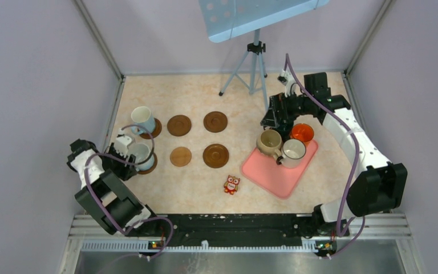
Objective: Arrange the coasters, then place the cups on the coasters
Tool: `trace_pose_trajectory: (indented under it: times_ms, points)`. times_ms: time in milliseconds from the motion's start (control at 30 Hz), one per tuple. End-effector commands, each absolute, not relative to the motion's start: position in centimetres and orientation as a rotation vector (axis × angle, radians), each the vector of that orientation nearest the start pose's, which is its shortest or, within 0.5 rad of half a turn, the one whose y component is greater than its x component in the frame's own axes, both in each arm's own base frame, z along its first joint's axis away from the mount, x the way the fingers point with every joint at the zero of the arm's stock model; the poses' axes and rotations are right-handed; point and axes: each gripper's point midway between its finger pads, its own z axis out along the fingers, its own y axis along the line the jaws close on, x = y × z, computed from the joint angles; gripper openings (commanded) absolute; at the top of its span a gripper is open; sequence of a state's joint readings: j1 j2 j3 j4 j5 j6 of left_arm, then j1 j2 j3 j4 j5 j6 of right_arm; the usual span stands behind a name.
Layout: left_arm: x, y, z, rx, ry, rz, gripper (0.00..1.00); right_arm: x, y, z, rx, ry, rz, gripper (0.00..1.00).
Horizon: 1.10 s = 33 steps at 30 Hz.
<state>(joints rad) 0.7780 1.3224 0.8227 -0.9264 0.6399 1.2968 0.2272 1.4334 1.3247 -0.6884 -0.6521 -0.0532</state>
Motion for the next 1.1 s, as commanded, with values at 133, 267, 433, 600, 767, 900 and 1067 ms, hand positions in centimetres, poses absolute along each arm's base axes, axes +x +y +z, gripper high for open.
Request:
trace_pose_trajectory:
  times_ms: [133,267,433,600,767,900,1067]
  points:
    - [22.9,9.4,13.2,0.745,2.246,-0.268,0.78,32.4,17.3,26.0,-0.668,2.116,0.769,0.99]
    - [24.9,8.2,16.2,0.776,2.196,-0.251,0.80,33.1,15.8,26.7,-0.614,2.104,0.757,0.99]
    - [28.1,3.3,20.0,0.844,2.143,-0.269,0.79,33.8,13.0,27.5,-0.539,2.093,0.743,0.99]
    - [31.3,-4.5,22.7,0.922,2.071,-0.334,0.81,33.9,9.9,27.7,-0.463,2.084,0.707,0.99]
    - [32.8,-13.8,22.7,0.997,2.036,-0.493,0.80,34.2,6.4,27.4,-0.332,2.063,0.701,0.99]
    - [32.3,-21.7,21.9,1.096,1.989,-0.556,0.81,34.4,4.7,26.8,-0.270,2.057,0.669,0.99]
    - [29.9,-30.2,21.6,1.194,1.909,-0.669,0.84,34.8,3.9,26.1,-0.226,2.054,0.646,0.99]
